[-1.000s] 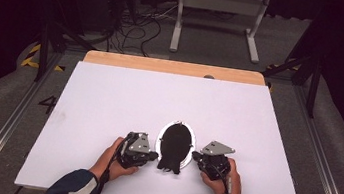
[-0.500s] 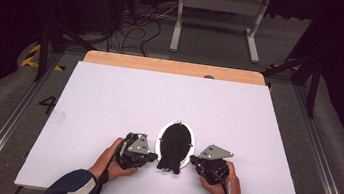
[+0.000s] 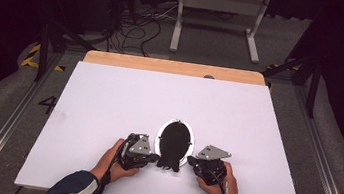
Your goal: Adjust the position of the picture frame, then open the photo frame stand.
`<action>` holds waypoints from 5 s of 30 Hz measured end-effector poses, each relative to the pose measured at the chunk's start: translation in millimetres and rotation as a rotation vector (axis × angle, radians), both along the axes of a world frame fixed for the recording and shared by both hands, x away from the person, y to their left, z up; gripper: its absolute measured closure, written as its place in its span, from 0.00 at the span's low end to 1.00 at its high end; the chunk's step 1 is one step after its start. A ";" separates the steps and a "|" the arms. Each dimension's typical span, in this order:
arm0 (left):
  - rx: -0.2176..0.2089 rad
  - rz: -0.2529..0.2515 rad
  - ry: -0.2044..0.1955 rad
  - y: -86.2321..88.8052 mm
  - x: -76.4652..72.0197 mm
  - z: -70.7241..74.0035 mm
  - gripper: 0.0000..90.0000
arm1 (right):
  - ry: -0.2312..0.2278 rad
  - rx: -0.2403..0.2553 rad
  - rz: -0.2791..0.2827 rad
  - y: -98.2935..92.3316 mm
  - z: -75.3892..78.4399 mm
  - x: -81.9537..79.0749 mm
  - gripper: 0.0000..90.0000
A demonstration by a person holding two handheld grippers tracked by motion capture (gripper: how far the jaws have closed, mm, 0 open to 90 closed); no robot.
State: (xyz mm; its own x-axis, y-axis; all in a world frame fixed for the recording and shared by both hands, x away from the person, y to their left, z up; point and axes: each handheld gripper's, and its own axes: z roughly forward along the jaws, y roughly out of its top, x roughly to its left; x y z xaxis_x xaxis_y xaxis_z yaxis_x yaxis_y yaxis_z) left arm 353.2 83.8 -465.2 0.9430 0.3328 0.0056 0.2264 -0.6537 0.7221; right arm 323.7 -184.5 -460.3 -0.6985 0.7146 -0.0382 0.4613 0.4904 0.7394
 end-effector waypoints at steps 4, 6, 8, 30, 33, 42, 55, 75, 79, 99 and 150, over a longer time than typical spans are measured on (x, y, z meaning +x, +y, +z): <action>0.008 0.009 -0.006 -1.5 2.6 0.6 1.00 | -0.004 0.001 -0.009 -0.1 -0.3 3.9 1.00; 0.002 0.009 -0.005 -1.9 4.5 0.2 1.00 | -0.007 -0.001 -0.009 -0.4 -0.3 5.9 1.00; 0.008 0.016 -0.009 -2.7 5.6 0.6 1.00 | -0.010 -0.002 -0.013 -0.4 -0.4 7.7 1.00; -0.008 0.034 -0.004 -4.8 20.0 -0.3 1.00 | -0.018 -0.023 -0.036 0.9 0.8 24.4 1.00; -0.008 0.040 -0.008 -4.6 18.5 -0.2 1.00 | -0.016 -0.012 -0.037 0.1 0.3 24.2 1.00; -0.064 0.071 -0.069 45.1 -1.5 21.9 0.96 | 0.006 0.033 -0.003 -11.6 3.2 21.5 1.00; -0.075 0.293 -0.077 152.0 -33.7 4.6 0.56 | 0.043 0.067 0.037 -15.8 10.6 16.3 0.95; -0.090 0.412 -0.081 178.1 -38.7 2.2 0.39 | 0.155 0.024 0.171 -1.1 12.2 9.1 0.90; -0.103 0.427 -0.085 178.7 -37.1 2.6 0.38 | 0.169 -0.010 0.183 4.1 10.6 8.7 0.89; -0.089 0.390 -0.044 168.8 -33.6 -2.6 0.34 | 0.178 0.047 0.156 9.0 7.4 11.3 0.86; -0.093 0.335 -0.051 144.3 -34.1 -1.6 0.09 | 0.463 0.597 0.024 -5.8 -6.8 53.0 0.55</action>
